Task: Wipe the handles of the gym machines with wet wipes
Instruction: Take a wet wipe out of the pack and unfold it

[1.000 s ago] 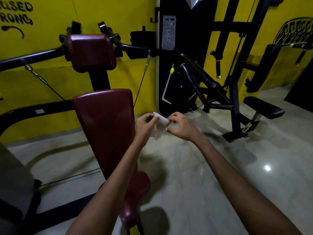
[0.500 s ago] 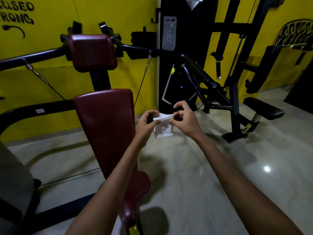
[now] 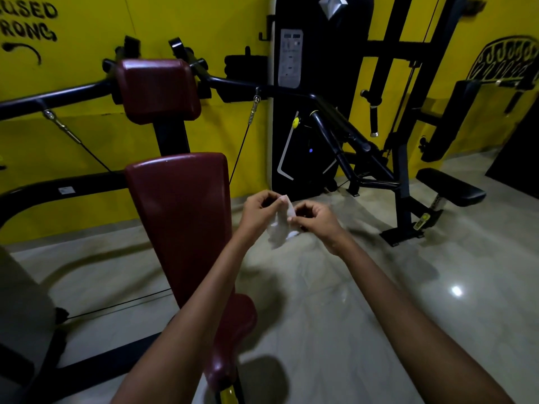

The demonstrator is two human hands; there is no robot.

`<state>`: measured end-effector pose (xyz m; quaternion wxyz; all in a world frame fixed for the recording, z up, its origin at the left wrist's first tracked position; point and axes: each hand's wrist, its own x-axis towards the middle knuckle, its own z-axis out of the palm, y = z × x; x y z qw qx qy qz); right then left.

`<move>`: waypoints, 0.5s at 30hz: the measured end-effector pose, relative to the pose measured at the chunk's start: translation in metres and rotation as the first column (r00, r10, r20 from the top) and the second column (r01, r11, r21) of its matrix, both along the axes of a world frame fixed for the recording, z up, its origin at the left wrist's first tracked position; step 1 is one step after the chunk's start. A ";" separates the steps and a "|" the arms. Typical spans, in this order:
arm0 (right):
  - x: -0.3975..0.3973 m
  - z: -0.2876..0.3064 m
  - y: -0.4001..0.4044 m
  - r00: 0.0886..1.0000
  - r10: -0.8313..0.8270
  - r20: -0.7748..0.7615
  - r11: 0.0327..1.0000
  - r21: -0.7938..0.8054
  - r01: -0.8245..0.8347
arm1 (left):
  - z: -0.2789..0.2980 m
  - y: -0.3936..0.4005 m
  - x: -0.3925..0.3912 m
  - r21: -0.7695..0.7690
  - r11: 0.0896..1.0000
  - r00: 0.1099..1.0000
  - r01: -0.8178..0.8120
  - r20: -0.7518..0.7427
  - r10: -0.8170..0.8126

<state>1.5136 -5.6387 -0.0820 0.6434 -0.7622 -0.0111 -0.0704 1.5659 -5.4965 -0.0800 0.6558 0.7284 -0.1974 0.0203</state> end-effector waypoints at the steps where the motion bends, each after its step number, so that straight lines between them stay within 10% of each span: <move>1: -0.002 -0.004 0.001 1.000 0.015 -0.010 1.000 -0.005 -0.015 | 0.001 0.000 0.000 -0.011 1.000 1.000 -0.029 0.008 0.029; 8: -0.020 -0.032 -0.005 0.992 -0.084 -0.096 0.931 0.348 0.113 | 0.006 0.009 0.002 -0.071 0.987 0.987 -0.144 0.054 0.148; 15: -0.009 -0.011 -0.007 0.994 -0.054 -0.094 0.971 0.229 0.075 | 0.007 0.002 -0.005 0.086 0.972 0.975 0.217 0.027 -0.220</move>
